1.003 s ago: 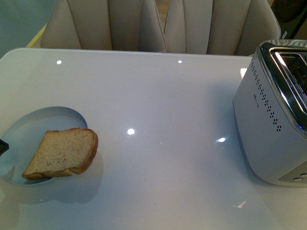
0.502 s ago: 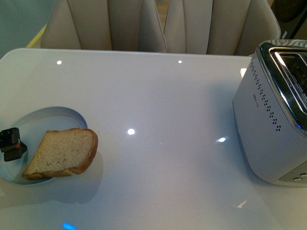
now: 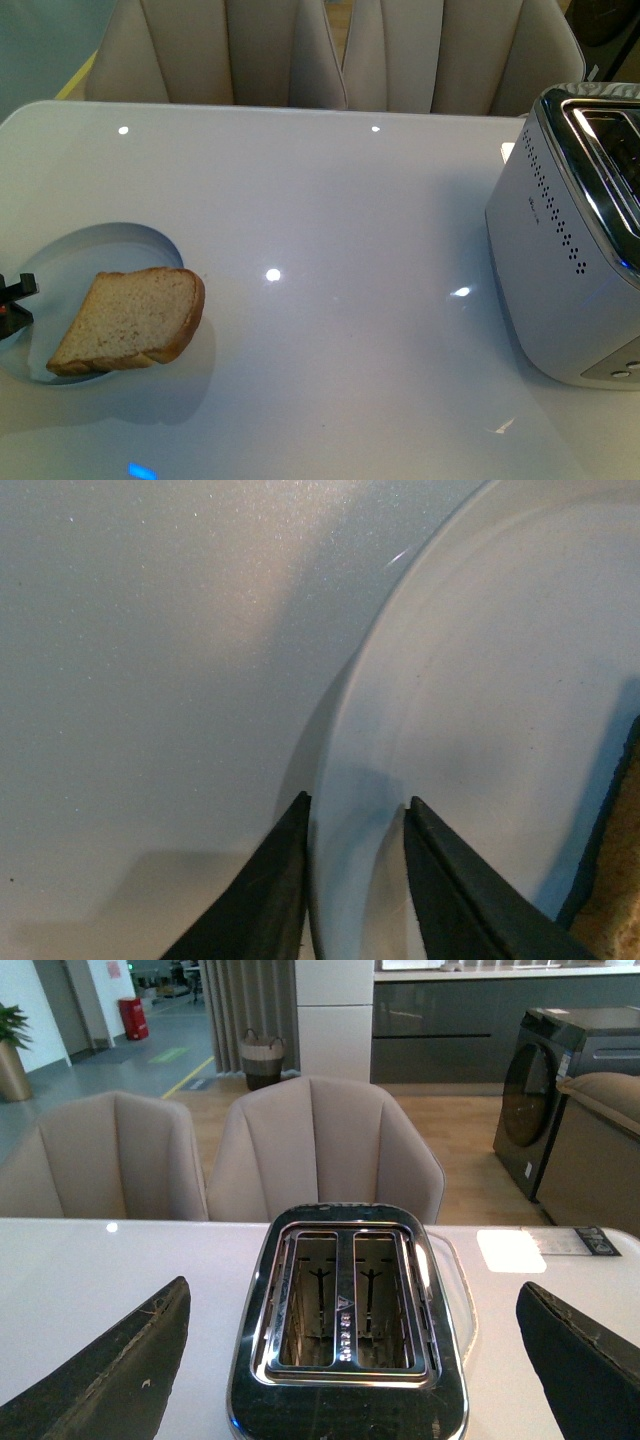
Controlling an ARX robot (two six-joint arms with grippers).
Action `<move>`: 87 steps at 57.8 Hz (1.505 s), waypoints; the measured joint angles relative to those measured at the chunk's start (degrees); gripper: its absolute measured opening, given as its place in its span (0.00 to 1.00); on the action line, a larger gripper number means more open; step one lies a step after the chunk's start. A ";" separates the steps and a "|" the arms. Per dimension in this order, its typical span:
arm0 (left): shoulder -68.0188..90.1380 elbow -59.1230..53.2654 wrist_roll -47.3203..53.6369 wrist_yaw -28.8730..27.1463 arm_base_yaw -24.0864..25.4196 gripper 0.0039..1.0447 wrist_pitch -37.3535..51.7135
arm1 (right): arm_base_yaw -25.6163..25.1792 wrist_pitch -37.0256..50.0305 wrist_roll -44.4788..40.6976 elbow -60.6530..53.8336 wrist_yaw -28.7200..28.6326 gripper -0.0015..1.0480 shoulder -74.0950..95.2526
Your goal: Left arm holds plate, right arm toasts bread
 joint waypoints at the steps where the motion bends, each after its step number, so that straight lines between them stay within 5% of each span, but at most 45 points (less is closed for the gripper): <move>1: 0.00 0.00 -0.39 0.39 0.07 0.17 -0.17 | 0.00 0.00 0.00 0.00 0.00 0.92 0.00; 6: -0.11 0.28 -3.10 3.13 0.61 0.03 -0.85 | 0.00 0.00 0.00 0.00 0.00 0.92 0.00; 53: -16.48 -4.17 -17.18 12.90 3.52 0.03 -8.92 | 0.00 0.00 0.00 0.00 0.00 0.92 0.00; 87: -36.33 10.21 -27.98 3.50 -23.02 0.03 -30.75 | 0.00 0.00 0.00 0.00 0.00 0.92 0.00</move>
